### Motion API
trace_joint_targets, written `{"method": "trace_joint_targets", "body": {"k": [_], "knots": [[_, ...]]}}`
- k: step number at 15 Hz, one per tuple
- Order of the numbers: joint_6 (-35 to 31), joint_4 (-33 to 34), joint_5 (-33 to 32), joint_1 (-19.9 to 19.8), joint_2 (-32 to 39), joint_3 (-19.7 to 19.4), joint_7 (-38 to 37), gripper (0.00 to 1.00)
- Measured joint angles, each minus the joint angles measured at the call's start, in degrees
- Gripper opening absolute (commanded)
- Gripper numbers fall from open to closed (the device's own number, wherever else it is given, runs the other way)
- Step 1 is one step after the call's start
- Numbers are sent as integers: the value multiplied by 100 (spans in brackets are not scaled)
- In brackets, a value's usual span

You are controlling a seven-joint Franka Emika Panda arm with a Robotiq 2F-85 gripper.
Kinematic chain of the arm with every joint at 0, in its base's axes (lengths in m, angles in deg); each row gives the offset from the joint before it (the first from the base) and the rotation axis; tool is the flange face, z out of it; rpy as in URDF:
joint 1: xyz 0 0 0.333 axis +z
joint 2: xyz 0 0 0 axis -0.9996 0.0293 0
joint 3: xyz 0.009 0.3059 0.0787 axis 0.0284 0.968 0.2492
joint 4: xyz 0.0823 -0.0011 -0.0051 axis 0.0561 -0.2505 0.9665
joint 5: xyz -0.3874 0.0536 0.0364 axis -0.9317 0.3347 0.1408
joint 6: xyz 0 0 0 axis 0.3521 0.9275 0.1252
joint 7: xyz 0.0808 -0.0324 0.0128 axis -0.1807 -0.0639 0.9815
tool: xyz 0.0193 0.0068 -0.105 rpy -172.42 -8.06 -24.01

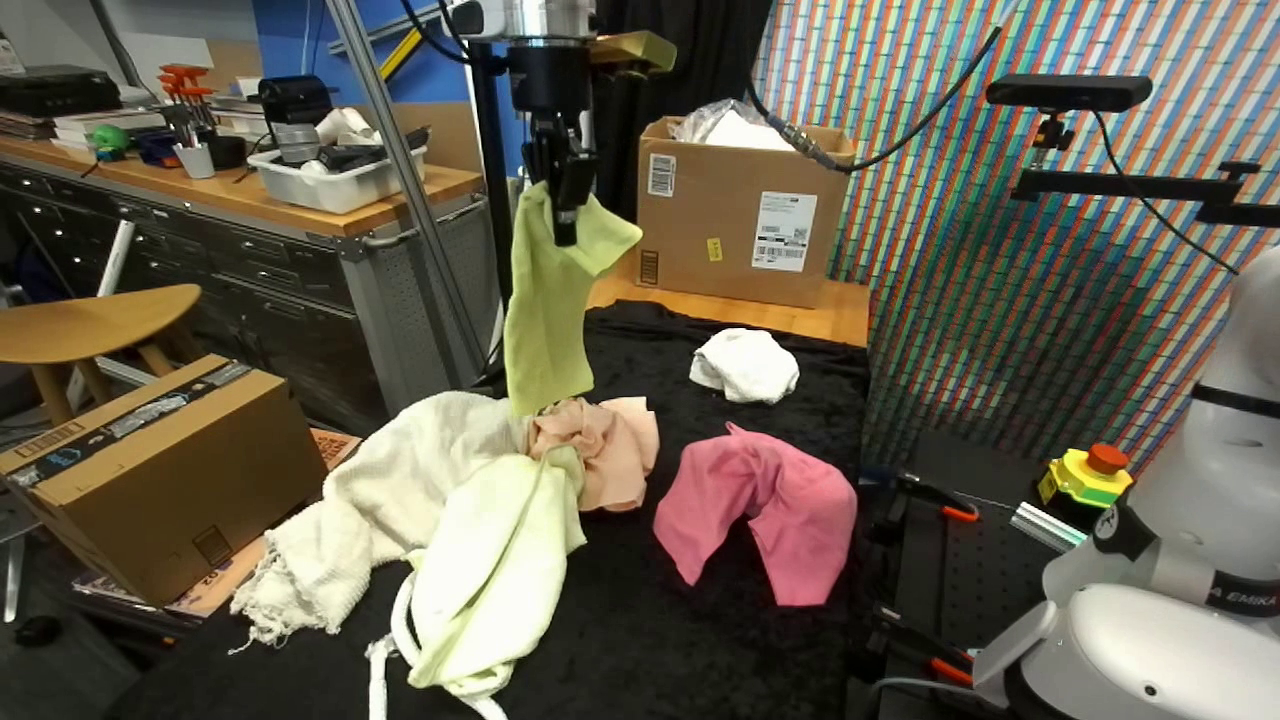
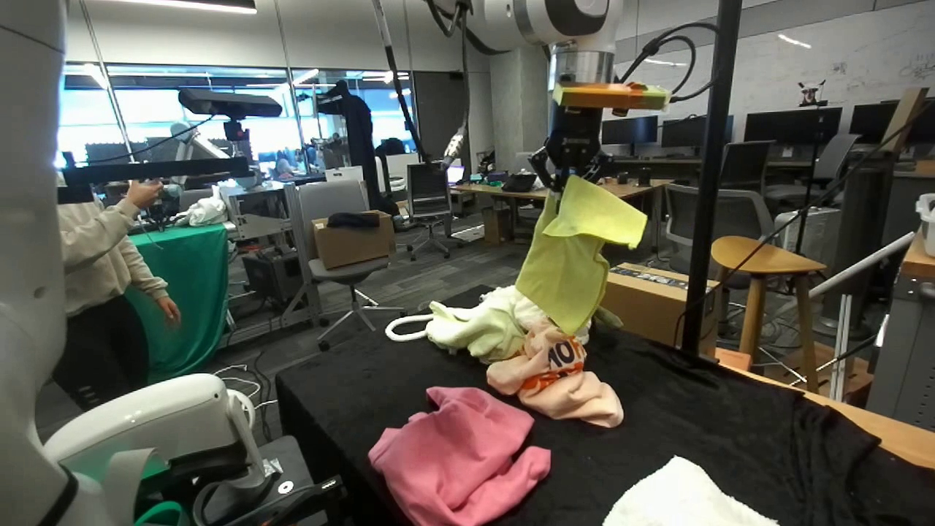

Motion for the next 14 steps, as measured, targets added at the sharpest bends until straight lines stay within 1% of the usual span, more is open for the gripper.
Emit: {"method": "trace_joint_targets", "body": {"k": [7, 11, 14], "knots": [[-741, -466, 14, 510, 200, 284, -575, 2], [-1097, -521, 91, 705, 348, 491, -921, 2], [-1407, -517, 281, 824, 381, 639, -1237, 1]]}}
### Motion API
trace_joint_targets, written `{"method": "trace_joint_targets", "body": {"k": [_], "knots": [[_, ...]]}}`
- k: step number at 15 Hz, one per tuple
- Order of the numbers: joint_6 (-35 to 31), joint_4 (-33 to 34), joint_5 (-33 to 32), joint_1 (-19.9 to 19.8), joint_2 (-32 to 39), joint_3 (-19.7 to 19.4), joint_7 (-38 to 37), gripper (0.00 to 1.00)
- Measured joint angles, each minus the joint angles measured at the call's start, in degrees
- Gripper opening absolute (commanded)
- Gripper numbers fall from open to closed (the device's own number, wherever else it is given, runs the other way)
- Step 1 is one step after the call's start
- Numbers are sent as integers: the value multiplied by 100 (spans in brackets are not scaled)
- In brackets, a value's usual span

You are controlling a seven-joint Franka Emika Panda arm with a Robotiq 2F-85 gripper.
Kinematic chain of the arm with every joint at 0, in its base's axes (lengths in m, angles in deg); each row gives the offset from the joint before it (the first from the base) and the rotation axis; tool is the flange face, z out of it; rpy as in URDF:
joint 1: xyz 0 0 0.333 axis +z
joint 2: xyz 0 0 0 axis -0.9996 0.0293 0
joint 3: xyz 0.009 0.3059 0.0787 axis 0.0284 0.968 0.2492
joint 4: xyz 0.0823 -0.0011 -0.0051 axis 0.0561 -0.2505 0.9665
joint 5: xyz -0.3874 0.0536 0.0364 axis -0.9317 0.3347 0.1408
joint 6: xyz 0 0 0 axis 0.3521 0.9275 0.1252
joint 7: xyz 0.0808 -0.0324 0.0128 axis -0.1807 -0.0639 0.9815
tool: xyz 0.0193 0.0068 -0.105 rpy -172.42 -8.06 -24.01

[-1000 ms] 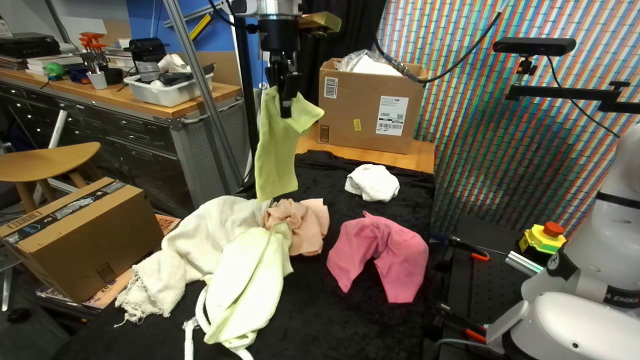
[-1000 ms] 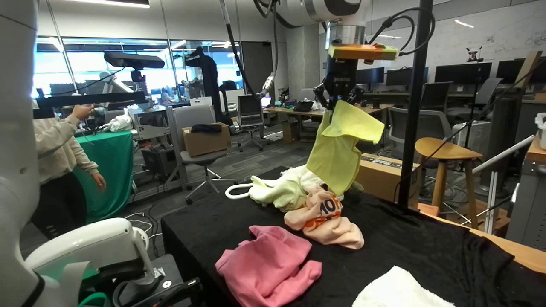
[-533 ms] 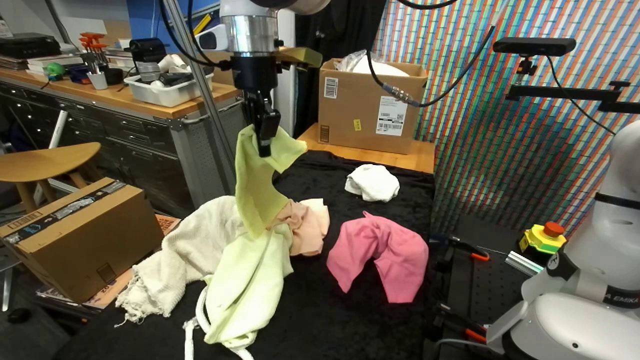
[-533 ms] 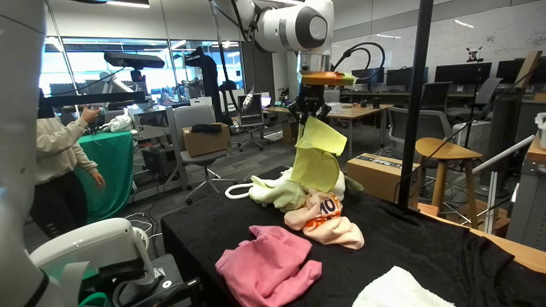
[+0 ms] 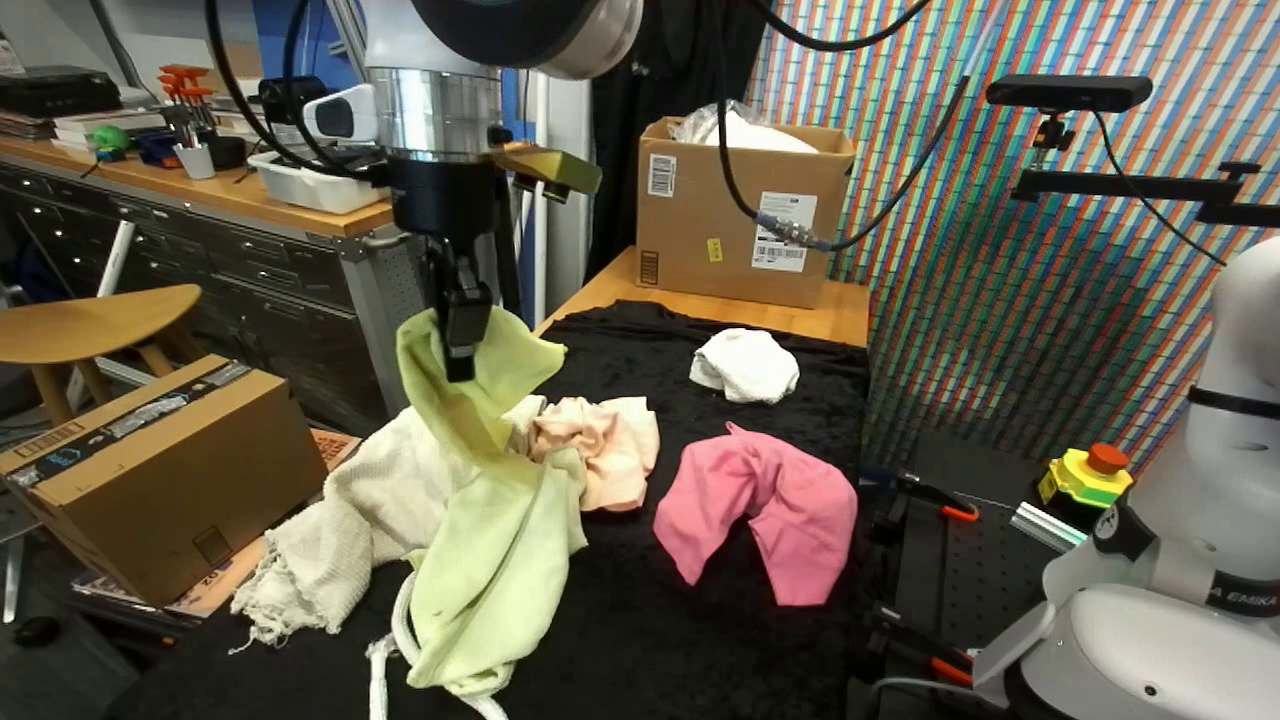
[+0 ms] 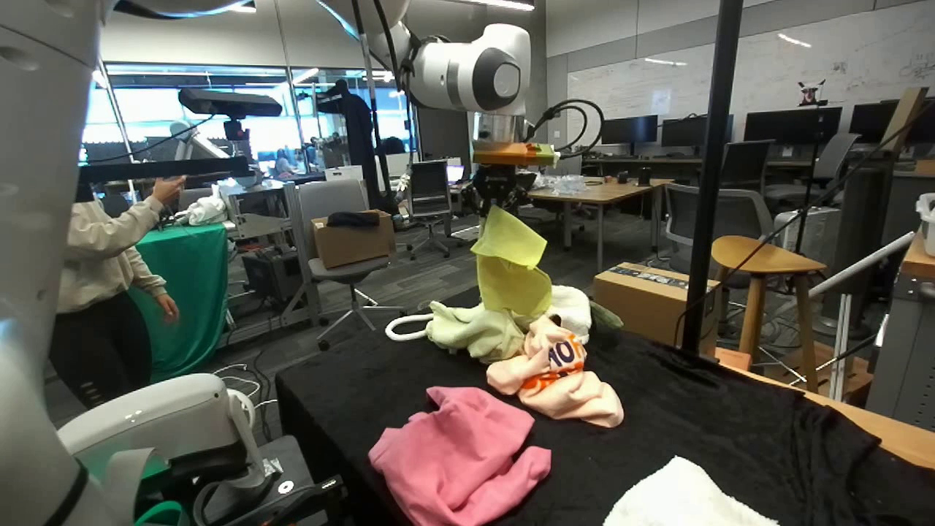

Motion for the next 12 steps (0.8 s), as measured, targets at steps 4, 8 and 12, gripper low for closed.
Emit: {"method": "trace_joint_targets", "body": {"k": [4, 8, 12], "knots": [[-462, 19, 377, 45, 56, 104, -494, 2], [-936, 23, 715, 44, 198, 136, -851, 2], [-1243, 23, 872, 44, 345, 231, -1044, 1]]}}
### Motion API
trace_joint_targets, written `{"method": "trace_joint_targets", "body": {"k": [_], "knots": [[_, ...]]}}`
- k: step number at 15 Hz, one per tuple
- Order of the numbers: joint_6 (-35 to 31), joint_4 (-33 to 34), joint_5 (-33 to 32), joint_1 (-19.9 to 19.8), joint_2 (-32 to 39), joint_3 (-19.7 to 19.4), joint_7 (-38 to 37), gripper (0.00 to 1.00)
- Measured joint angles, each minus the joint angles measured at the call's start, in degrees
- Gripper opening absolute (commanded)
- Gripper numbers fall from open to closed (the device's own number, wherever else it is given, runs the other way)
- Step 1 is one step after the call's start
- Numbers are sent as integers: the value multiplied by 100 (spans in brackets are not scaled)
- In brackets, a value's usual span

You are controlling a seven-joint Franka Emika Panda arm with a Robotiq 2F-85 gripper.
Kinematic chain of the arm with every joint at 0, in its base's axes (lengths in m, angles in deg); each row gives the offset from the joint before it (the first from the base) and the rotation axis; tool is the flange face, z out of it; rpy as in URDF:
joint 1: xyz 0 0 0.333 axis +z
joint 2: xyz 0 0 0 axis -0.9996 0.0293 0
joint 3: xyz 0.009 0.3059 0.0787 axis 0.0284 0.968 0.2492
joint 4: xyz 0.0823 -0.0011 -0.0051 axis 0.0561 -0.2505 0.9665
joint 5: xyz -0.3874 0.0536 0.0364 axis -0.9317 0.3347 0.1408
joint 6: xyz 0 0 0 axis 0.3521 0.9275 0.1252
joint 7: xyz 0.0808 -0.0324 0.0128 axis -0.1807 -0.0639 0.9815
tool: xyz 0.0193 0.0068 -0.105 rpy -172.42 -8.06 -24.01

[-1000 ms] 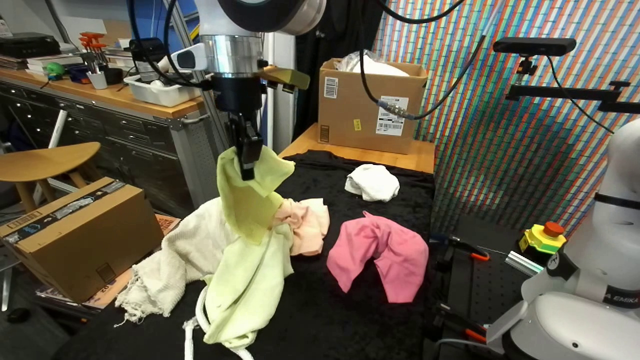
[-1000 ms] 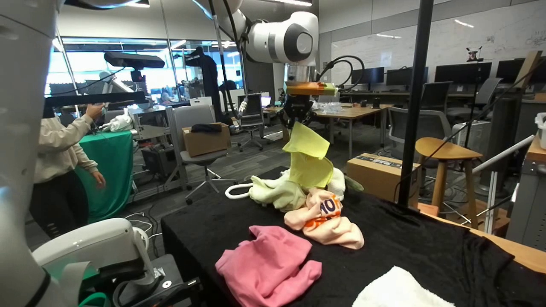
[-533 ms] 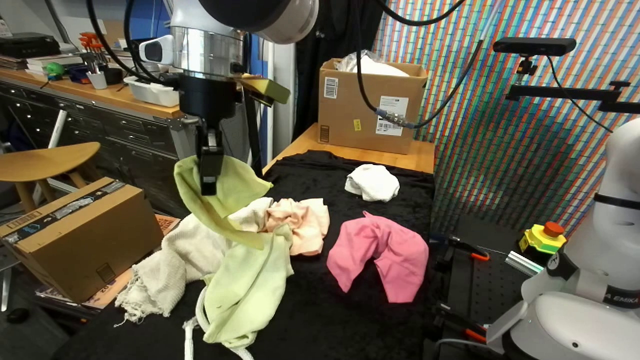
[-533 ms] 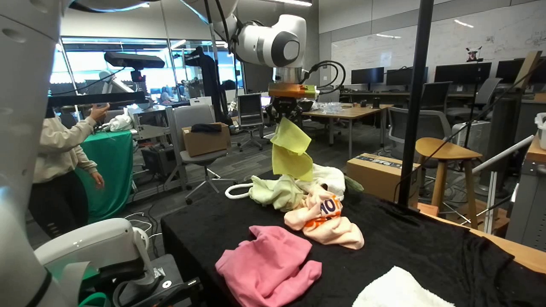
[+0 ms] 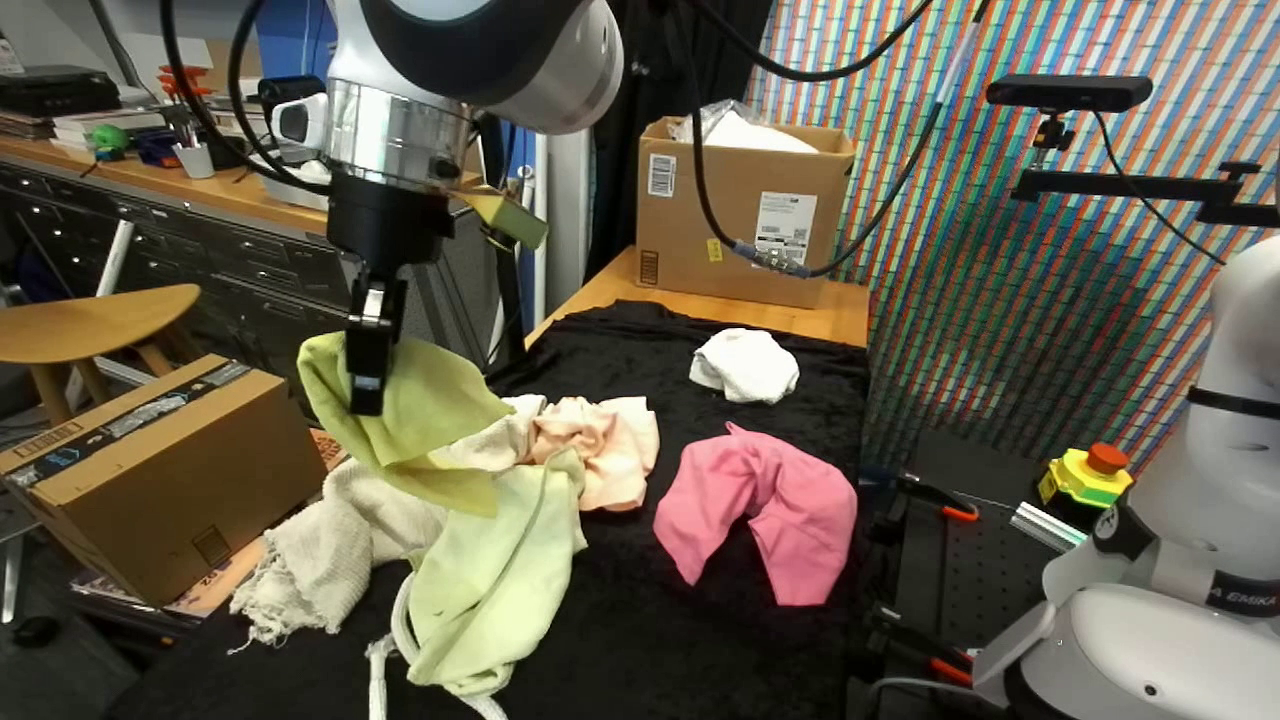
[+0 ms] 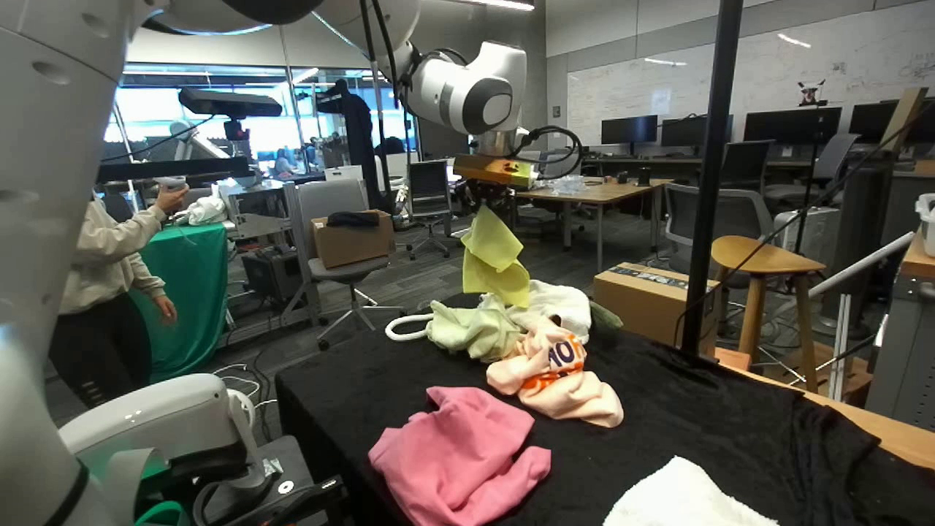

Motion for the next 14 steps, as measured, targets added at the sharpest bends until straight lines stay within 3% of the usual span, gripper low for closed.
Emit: {"method": "trace_joint_targets", "body": {"k": [12, 13, 14], "knots": [[-391, -10, -2, 27, 339, 213, -264, 3], [-388, -16, -15, 29, 348, 214, -262, 27], [-378, -25, -35, 33, 352, 215, -256, 29]]}}
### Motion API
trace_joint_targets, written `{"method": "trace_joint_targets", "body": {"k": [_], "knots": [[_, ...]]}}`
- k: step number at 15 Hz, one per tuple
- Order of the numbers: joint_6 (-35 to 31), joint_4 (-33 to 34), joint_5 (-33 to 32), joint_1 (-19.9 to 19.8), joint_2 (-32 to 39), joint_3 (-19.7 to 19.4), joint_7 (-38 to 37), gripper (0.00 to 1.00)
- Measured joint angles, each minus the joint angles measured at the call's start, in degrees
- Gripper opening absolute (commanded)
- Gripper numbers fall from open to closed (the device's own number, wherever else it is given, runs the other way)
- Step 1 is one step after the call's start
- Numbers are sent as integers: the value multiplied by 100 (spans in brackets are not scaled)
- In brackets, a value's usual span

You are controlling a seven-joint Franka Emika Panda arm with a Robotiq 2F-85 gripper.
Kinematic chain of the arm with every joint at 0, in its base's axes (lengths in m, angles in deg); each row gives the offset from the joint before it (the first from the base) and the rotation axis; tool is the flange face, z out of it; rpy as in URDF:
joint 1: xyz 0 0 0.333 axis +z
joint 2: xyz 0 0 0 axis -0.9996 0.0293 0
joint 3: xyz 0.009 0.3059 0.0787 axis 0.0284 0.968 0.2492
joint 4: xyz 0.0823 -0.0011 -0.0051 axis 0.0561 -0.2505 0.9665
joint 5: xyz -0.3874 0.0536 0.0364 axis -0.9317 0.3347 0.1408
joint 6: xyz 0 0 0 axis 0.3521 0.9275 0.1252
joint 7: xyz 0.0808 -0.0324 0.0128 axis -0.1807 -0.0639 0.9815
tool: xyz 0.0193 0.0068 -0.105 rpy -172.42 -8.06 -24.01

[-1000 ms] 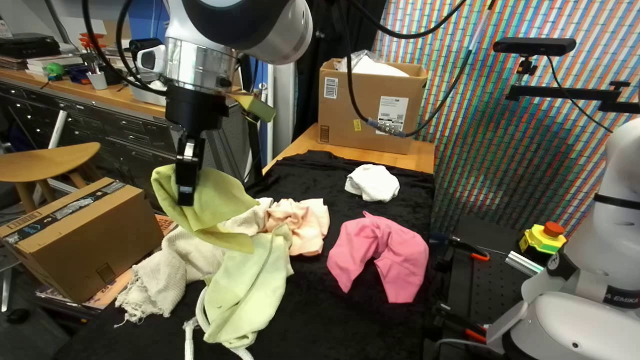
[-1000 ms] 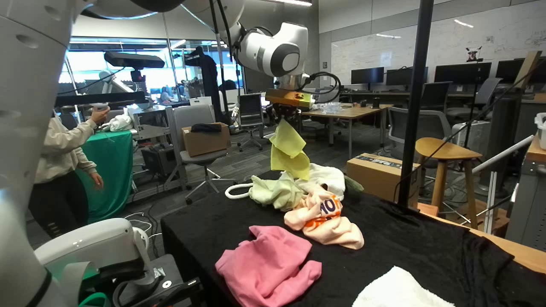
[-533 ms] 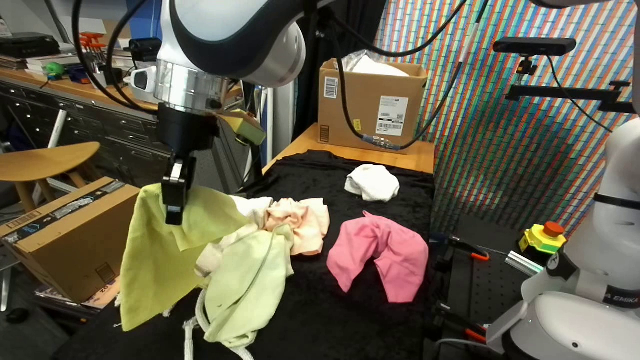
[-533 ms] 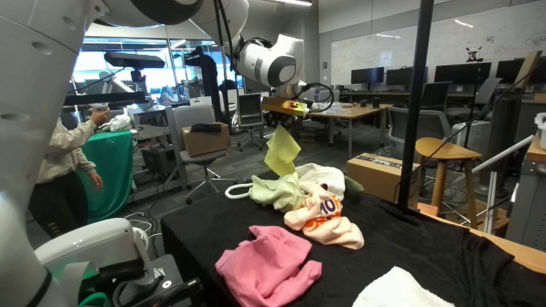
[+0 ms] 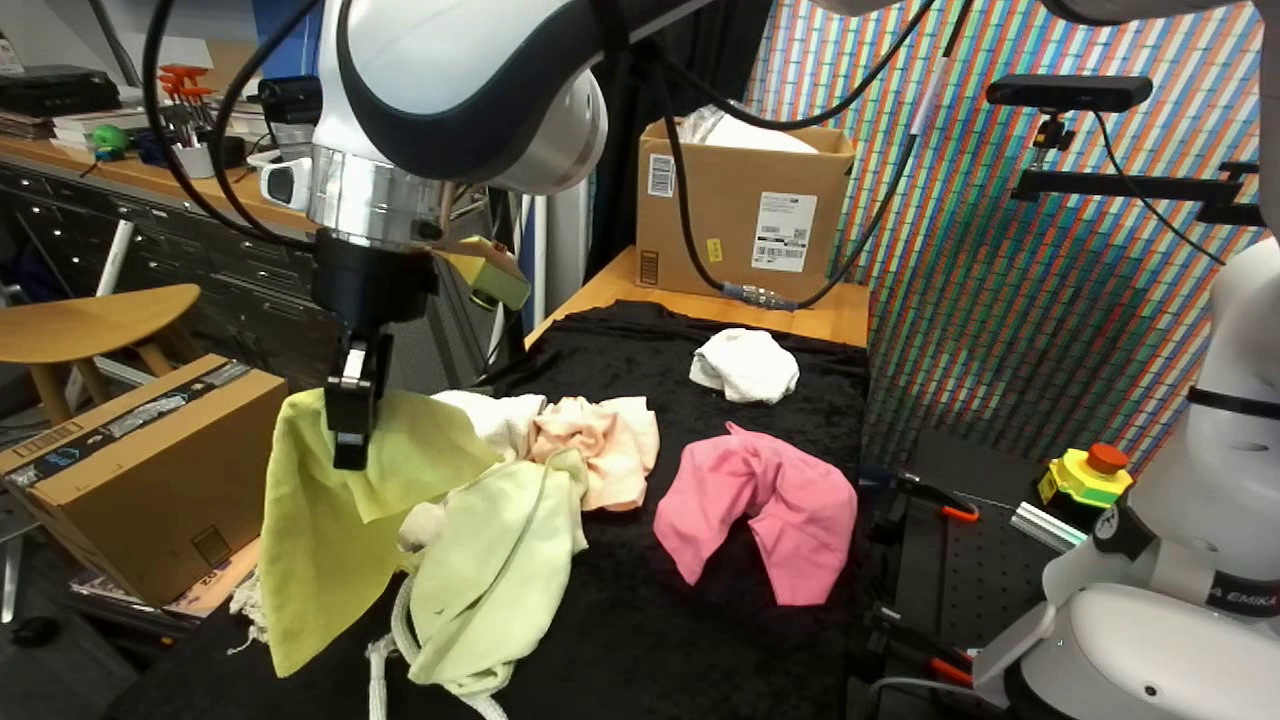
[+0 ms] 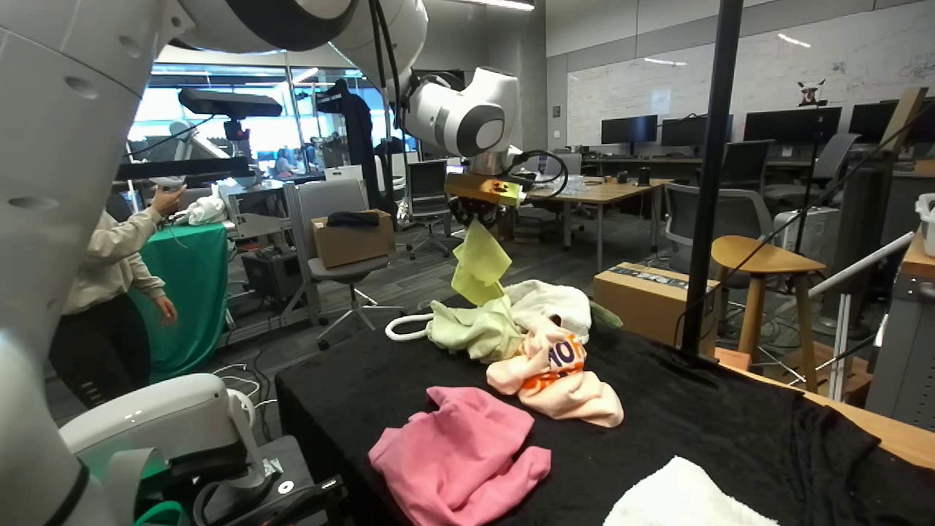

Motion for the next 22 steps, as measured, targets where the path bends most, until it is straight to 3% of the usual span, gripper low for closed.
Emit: {"method": "trace_joint_targets", "body": {"k": [2, 9, 10, 15, 22], "knots": [[9, -9, -64, 12, 4, 0, 3, 37], [45, -12, -247, 37, 9, 0, 5, 95], [60, -12, -255, 37, 9, 0, 5, 100], [404, -7, -405, 18, 16, -104, -14, 100], [1309, -43, -853, -199, 55, -660, -190, 100]]}}
